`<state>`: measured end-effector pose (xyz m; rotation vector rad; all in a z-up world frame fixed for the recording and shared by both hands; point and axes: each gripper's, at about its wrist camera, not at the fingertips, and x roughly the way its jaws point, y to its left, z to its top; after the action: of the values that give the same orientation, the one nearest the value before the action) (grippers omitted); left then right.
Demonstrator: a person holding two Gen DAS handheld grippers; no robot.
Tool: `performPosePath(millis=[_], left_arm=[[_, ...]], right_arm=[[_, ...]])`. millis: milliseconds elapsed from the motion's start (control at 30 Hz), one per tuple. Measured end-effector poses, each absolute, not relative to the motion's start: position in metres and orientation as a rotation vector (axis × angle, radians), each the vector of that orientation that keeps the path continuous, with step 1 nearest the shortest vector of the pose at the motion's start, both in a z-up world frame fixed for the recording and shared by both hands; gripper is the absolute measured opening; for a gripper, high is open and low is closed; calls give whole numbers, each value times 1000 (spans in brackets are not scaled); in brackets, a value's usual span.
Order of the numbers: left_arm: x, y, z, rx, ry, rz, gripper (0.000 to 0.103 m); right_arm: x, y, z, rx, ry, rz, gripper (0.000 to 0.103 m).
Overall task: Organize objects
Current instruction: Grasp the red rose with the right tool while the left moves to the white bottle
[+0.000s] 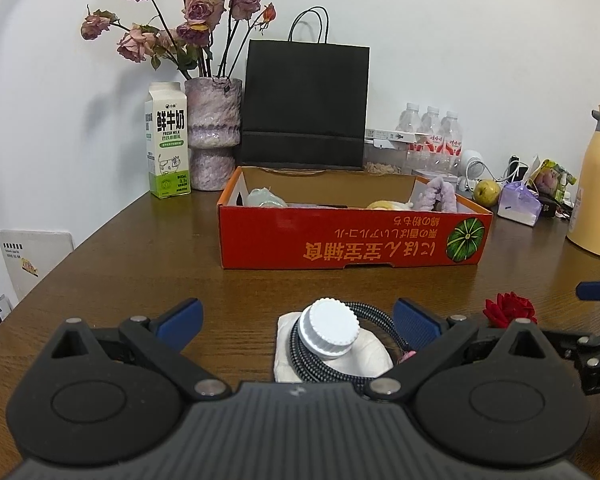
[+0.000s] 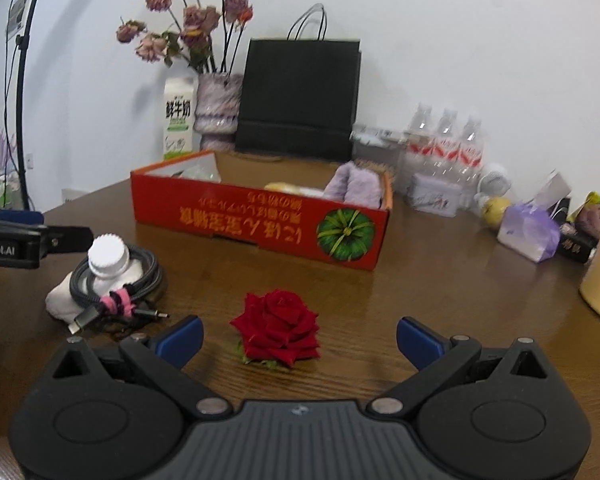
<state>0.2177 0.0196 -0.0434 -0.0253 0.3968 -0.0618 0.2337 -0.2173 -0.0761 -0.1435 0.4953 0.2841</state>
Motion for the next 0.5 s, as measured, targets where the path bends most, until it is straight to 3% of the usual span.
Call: performPosePath(millis=[167, 300, 367, 433, 467, 500], left_arm=[[219, 20, -45, -30, 406, -69, 103], [219, 20, -46, -26, 413, -74, 103], [221, 18, -47, -16, 430, -79, 103], [223, 16, -48, -5, 443, -84, 103], [223, 16, -49, -5, 444, -88, 103], [223, 16, -49, -5, 445, -89, 103]], right_arm=[[247, -214, -82, -112, 573, 321, 102], [257, -205, -85, -108, 599, 345, 93], [262, -202, -85, -95, 603, 355, 82], [264, -201, -85, -87, 609, 364, 52], [265, -201, -85, -84, 612, 371, 42], [264, -202, -85, -79, 608, 373, 42]])
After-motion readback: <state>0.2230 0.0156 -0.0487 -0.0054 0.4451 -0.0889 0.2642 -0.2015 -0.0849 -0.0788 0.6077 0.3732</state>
